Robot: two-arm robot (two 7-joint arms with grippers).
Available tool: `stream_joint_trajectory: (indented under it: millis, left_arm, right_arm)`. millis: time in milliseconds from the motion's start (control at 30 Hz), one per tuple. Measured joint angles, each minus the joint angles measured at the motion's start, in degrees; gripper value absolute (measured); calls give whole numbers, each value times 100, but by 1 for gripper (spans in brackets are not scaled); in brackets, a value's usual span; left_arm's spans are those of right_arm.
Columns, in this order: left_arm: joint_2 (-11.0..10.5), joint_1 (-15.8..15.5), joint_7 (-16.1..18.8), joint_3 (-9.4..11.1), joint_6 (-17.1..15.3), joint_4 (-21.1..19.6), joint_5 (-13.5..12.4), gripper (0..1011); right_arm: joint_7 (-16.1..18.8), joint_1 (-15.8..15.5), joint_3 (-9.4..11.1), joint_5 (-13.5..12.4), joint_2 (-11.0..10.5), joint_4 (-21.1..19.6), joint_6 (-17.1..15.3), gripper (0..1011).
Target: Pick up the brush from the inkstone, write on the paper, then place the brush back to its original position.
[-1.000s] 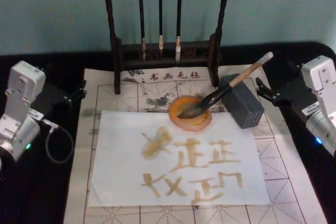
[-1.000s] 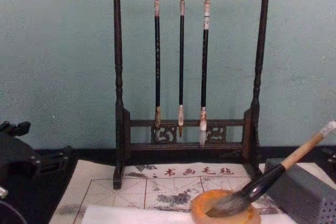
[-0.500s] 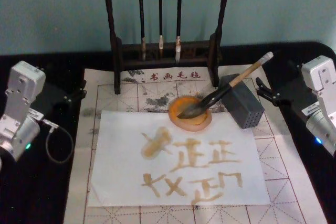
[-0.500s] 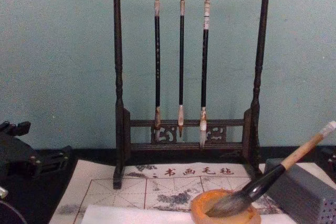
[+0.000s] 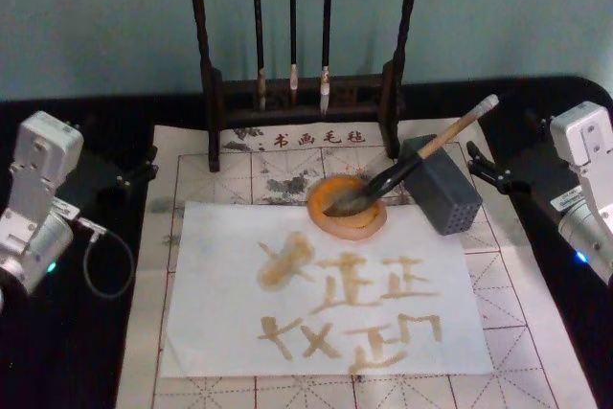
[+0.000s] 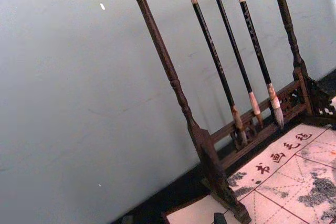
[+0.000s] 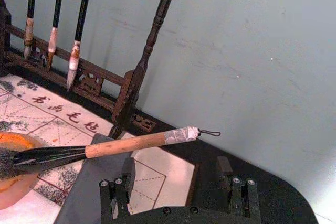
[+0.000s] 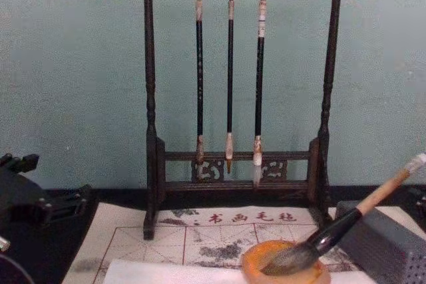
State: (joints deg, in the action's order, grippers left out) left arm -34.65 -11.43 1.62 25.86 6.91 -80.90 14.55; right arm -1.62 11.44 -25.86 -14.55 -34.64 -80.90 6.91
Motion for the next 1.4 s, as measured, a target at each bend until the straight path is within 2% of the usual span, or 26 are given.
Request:
stream_joint_trajectory:
  millis: [833,967,1167,1267,1300,1400]
  left_arm:
    - [0,0,0,0,0,0,0,1001]
    - [0,0,0,0,0,0,0,1001]
    - [0,0,0,0,0,0,0,1001]
    - [0,0,0,0,0,0,0,1001]
    - [0,0,0,0,0,0,0,1001]
    - [0,0,0,0,0,0,0,1001]
  right_arm:
    - [0,0,0,0,0,0,0,1000]
    - [74,-33,59,-6,19,-10,-1,1000]
    - [315,-153,246,-277,63,-122,-91,1000]
    - [480,-252,389,-557,96,-224,-206,1000]
    - [601,-311,482,-781,125,-288,-310,1000]
    - [757,-392,640,-1140,188,-365,-497,1000]
